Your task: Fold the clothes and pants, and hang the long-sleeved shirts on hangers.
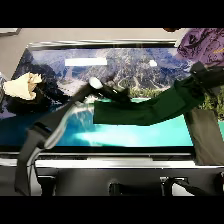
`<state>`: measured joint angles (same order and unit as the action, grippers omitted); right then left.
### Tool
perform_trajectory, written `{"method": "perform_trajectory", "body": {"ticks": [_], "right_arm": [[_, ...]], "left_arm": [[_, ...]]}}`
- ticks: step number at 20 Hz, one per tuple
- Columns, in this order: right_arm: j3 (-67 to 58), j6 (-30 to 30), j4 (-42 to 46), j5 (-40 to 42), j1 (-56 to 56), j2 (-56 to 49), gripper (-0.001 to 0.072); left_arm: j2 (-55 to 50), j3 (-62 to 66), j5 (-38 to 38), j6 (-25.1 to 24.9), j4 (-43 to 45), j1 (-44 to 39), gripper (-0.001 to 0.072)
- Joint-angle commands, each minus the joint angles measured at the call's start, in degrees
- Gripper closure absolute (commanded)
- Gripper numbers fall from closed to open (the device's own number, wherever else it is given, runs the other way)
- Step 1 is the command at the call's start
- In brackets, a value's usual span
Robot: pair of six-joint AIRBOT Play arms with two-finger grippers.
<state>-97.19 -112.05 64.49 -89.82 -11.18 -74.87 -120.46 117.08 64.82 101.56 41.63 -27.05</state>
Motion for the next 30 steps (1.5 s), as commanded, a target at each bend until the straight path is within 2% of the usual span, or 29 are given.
{"method": "perform_trajectory", "body": {"ticks": [1, 4, 8, 12, 14, 16, 17, 18, 20, 24, 27, 28, 30], "right_arm": [[0.0, -7.3, 0.0, 5.2, 8.5, -0.1, 0.0686], [0.0, -13.5, 2.6, 11.0, 18.8, -1.9, 0.0686], [0.0, -17.9, 4.0, 18.9, 31.2, -8.4, 0.0686], [0.0, -19.9, 3.0, 26.9, 39.0, -18.4, 0.0684], [0.0, -18.8, -1.8, 31.0, 41.2, -22.8, 0.0674], [0.0, -17.6, -4.3, 33.5, 42.6, -25.1, 0.0386], [0.0, -16.9, -4.5, 34.6, 43.1, -25.3, 0.0291], [0.0, -16.4, -4.5, 35.7, 43.2, -25.0, 0.0225], [-0.1, -15.6, -4.0, 36.9, 42.4, -23.5, 0.0220], [-0.1, -11.6, -4.1, 32.4, 36.0, -17.1, 0.0220], [-0.1, -1.9, -4.0, 21.9, 25.7, -11.0, 0.0209], [0.0, 2.4, -3.7, 17.5, 21.2, -9.3, 0.0164], [0.0, 9.1, -3.4, 10.7, 12.0, -7.9, 0.0164]], "left_arm": [[9.0, 0.0, 12.9, 0.5, 16.0, 11.6, 0.0695], [15.6, 0.0, 17.9, 0.4, 20.9, 21.6, 0.0694], [20.6, 0.0, 21.3, 0.4, 21.0, 31.1, 0.0694], [21.7, 0.0, 23.0, 0.0, 21.0, 34.9, 0.0694], [21.7, -0.4, 23.3, -0.6, 21.0, 35.0, 0.0693], [21.7, -1.0, 23.7, -0.6, 21.0, 34.9, 0.0693], [21.7, -1.3, 23.7, -0.6, 21.0, 34.6, 0.0693], [21.7, -1.5, 23.7, -0.6, 21.0, 34.4, 0.0693], [21.7, -1.5, 23.6, -0.6, 21.0, 33.7, 0.0693], [21.7, -1.5, 23.6, -0.6, 21.0, 32.0, 0.0693], [21.7, -1.5, 23.6, -0.6, 21.0, 31.3, 0.0693], [21.7, -1.5, 23.6, -0.6, 21.0, 31.3, 0.0693], [21.7, -1.4, 23.6, -1.2, 21.0, 31.4, 0.0693]]}}
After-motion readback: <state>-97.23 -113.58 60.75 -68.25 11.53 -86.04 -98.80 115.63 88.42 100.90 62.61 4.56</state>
